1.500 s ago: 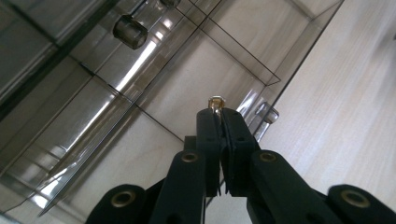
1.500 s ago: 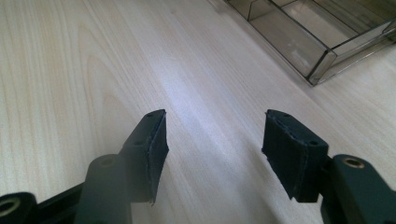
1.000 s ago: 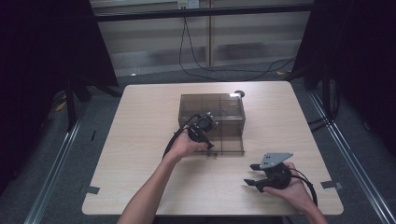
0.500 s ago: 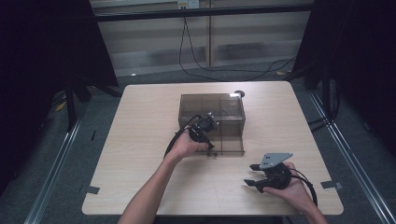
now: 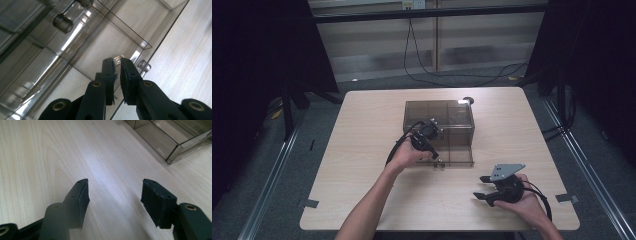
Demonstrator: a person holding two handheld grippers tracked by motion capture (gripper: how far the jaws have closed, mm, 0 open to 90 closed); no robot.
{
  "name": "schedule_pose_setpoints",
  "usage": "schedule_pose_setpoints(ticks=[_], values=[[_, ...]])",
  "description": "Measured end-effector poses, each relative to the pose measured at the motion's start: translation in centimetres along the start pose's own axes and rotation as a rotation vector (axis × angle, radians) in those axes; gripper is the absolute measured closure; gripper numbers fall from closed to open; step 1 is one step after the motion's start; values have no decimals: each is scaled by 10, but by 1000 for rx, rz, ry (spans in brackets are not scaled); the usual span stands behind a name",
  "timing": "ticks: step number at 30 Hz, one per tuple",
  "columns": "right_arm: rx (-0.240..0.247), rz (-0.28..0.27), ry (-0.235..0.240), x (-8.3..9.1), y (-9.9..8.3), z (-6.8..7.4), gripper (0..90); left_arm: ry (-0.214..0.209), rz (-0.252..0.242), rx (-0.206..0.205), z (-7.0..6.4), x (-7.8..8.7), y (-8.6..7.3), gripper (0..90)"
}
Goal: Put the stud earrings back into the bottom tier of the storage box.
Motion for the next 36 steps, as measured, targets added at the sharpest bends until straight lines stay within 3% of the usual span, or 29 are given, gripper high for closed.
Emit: schedule_pose_setpoints(ticks=[4, 15, 24, 36], values=[[2, 5, -4, 0, 0, 0, 391, -2, -13, 22, 3, 5, -5, 820], [-7, 6, 0, -1, 0, 0, 380, 4, -44, 29, 7, 26, -24, 821], [-18, 1, 2, -2, 0, 0, 365, -9, -66, 44, 7, 34, -40, 821], [-20, -3, 6, -2, 0, 0, 363, 15, -46, 28, 9, 43, -64, 820]])
Point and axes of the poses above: each handheld gripper's, and its own axes: x roughly backward along the jaws, y roughly out of its top, z roughly to its left, the point moved 5 cm from there along -x, roughly forward along the jaws, and after that the axes turned 4 degrees about y, right-handed, at the moved point
